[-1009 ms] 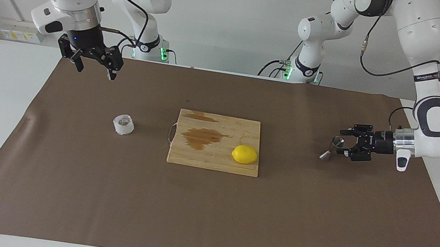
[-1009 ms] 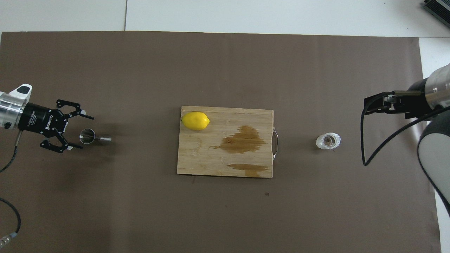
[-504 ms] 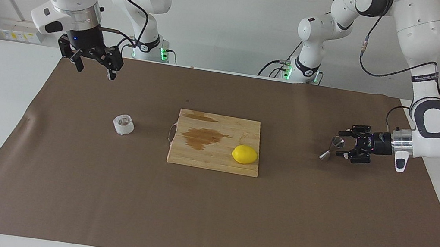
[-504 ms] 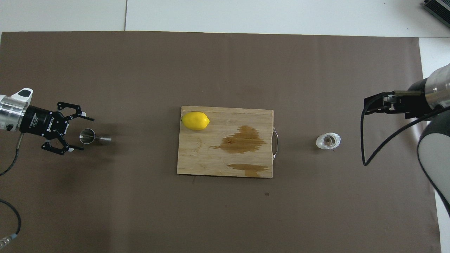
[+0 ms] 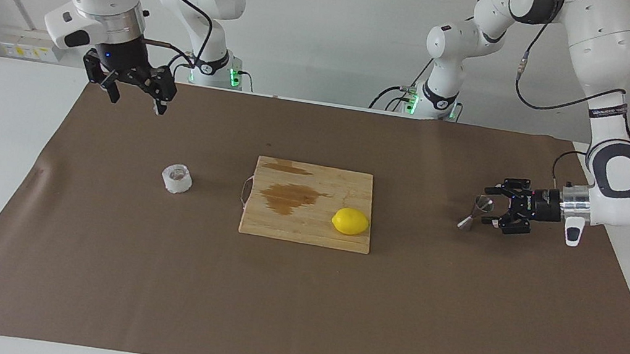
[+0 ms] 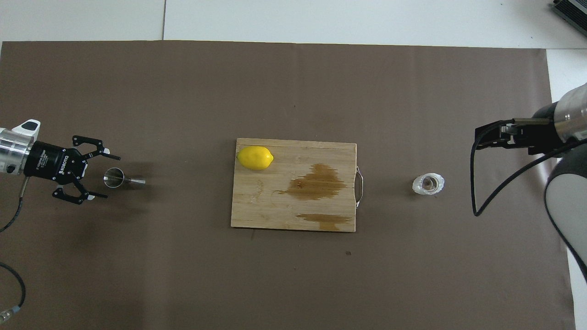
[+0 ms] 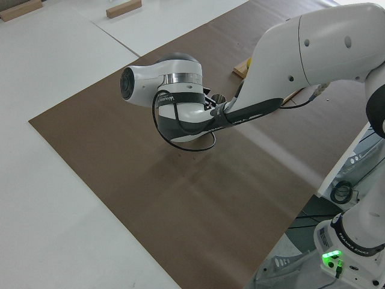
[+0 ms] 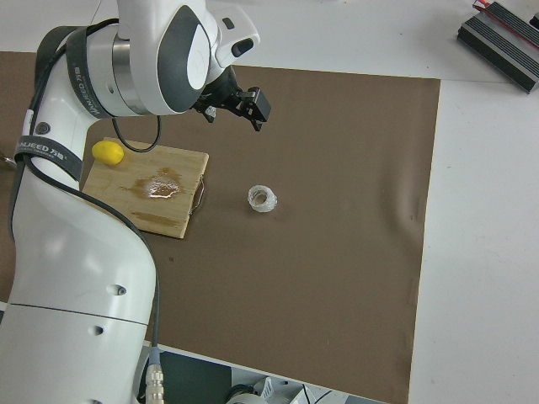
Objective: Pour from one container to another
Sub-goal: 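Close the left gripper around the small metal cup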
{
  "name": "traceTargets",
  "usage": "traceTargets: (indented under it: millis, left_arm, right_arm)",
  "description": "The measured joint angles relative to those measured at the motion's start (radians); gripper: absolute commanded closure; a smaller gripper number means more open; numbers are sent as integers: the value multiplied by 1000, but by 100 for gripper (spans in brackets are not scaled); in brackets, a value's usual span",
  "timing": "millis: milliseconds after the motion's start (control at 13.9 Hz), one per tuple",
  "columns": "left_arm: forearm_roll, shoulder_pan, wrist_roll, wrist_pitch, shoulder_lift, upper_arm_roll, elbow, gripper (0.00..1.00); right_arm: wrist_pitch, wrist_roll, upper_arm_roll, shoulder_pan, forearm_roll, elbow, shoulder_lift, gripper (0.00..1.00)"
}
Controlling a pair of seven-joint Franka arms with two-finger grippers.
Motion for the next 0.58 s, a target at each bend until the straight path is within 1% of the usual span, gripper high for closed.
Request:
traceTargets:
  millis: [360,576]
  left_arm:
    - [-1,15,0,0,0,0,-20,0]
    - [-35,16,0,-6,0,-2,-27,0]
  right_arm:
    - [0,0,0,0,0,0,0,0]
    - [0,0,0,0,0,0,0,0]
